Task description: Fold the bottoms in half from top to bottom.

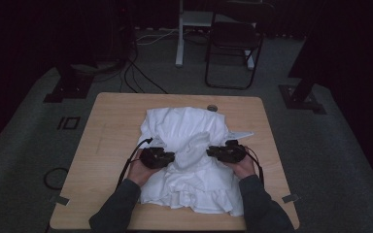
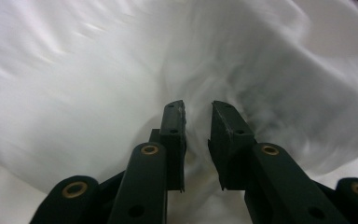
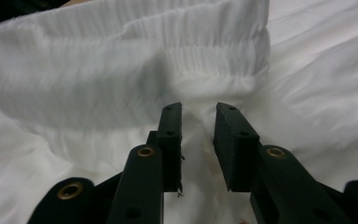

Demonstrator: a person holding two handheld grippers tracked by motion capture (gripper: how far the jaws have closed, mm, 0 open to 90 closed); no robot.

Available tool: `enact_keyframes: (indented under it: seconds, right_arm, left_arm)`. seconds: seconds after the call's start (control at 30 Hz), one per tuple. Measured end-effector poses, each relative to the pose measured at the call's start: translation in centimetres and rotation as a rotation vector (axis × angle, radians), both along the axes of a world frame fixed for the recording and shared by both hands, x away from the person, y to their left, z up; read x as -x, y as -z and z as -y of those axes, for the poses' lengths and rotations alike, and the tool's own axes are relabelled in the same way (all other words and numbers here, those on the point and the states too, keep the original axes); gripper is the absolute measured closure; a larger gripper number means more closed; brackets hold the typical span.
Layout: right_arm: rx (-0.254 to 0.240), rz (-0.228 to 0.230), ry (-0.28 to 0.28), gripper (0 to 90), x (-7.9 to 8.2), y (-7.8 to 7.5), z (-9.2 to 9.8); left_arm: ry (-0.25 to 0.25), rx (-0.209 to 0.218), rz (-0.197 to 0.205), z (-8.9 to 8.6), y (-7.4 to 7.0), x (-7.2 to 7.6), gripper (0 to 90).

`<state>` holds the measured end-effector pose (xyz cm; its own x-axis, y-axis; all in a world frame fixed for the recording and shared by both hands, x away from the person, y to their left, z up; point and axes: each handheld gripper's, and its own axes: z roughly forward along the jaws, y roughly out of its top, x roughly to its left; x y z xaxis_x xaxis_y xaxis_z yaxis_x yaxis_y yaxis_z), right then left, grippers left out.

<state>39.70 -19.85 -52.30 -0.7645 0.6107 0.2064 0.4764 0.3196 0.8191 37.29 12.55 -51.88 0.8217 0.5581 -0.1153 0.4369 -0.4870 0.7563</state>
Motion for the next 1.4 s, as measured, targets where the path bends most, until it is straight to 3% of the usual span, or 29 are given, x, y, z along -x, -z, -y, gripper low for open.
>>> enact_keyframes:
  seconds: [0.03, 0.1, 0.13, 0.17, 0.2, 0.27, 0.33, 0.4, 0.43, 0.5, 0.57, 0.8, 0.87, 0.9, 0.97, 1.0, 1.07, 1.13, 1.17, 1.27, 1.33, 1.4]
  right_arm:
    - [-0.004, 0.014, 0.015, 70.0, 0.2, -0.2, 0.3]
    - [-0.034, 0.038, 0.075, 68.6, 0.0, -0.7, 0.9]
    - [-0.034, 0.038, 0.075, 68.6, 0.0, -0.7, 0.9]
    - [-0.034, 0.056, 0.166, 69.3, -0.6, -1.2, 1.1]
    - [-0.046, 0.068, 0.199, 69.3, -0.9, -1.4, 1.2]
    - [-0.070, 0.066, 0.247, 68.7, -1.5, -1.8, 1.1]
    - [-0.057, 0.087, 0.292, 68.2, -2.0, -2.1, 0.8]
    - [-0.053, 0.076, 0.294, 66.8, -2.6, -2.0, 0.3]
    - [-0.041, 0.076, 0.293, 66.8, -2.8, -2.0, 0.0]
    - [-0.020, 0.060, 0.272, 65.8, -3.0, -1.7, -0.5]
    - [-0.001, 0.074, 0.277, 65.0, -2.8, -1.6, -0.7]
    - [-0.031, 0.085, 0.318, 61.8, -3.0, -2.1, 0.2]
    - [-0.018, 0.077, 0.307, 61.3, -3.2, -2.1, 0.0]
    - [-0.010, 0.071, 0.294, 61.1, -3.3, -1.9, -0.2]
    - [0.014, 0.040, 0.254, 61.4, -3.3, -1.4, -0.9]
    - [0.014, 0.040, 0.254, 61.4, -3.3, -1.4, -0.9]
    - [0.063, 0.003, 0.191, 63.9, -2.7, -0.5, -2.2]
    - [0.077, -0.005, 0.166, 65.7, -2.4, -0.2, -2.5]
    - [0.121, -0.002, 0.138, 68.2, -2.0, 0.3, -3.0]
    - [0.134, 0.020, 0.166, 68.3, -2.3, 0.2, -2.9]
    - [0.100, 0.048, 0.261, 60.7, -3.7, -0.7, -2.5]
    - [0.101, 0.060, 0.297, 57.5, -5.0, -1.0, -2.5]
  left_arm:
    - [0.000, 0.000, 0.000, 0.0, 0.0, 0.0, 72.6]
    - [-0.047, 0.004, 0.001, -0.2, -0.1, -0.6, 71.4]
    - [-0.047, 0.004, 0.001, -0.2, -0.1, -0.6, 70.0]
    - [-0.076, 0.000, 0.003, -0.2, -0.2, -1.0, 69.8]
    - [-0.116, -0.006, 0.012, -0.1, -0.5, -1.8, 68.6]
    - [-0.122, -0.011, 0.013, 0.0, -0.5, -2.0, 68.0]
    - [-0.115, -0.026, 0.011, 0.7, -0.5, -2.2, 67.6]
    - [-0.052, -0.067, 0.012, 1.9, -0.1, -1.7, 66.8]
    - [-0.052, -0.067, 0.012, 1.9, -0.1, -1.7, 67.0]
    - [0.003, -0.082, -0.007, 2.2, 0.3, -1.3, 67.5]
    - [0.054, -0.093, -0.020, 2.1, 0.8, -0.8, 68.9]
    - [0.128, -0.105, -0.021, 1.2, 0.4, -0.2, 70.7]
    - [0.115, -0.099, -0.016, 1.1, 0.3, -0.3, 68.0]
    - [0.057, -0.086, 0.012, 1.0, -0.1, -0.8, 65.3]
    - [-0.017, -0.074, 0.021, 0.8, -0.5, -1.6, 63.2]
    - [-0.017, -0.074, 0.021, 0.8, -0.5, -1.6, 62.2]
    - [-0.100, -0.061, 0.053, 0.7, -1.1, -3.0, 61.7]
    - [-0.128, -0.065, 0.073, 0.7, -1.3, -3.5, 61.0]
    - [-0.173, -0.084, 0.092, 0.8, -1.5, -4.6, 60.2]
    - [-0.210, -0.117, 0.113, 1.0, -1.4, -5.9, 60.0]
    - [-0.264, -0.170, 0.117, 1.1, -0.9, -7.7, 59.1]
    - [-0.279, -0.185, 0.109, 1.1, -0.5, -8.2, 59.0]
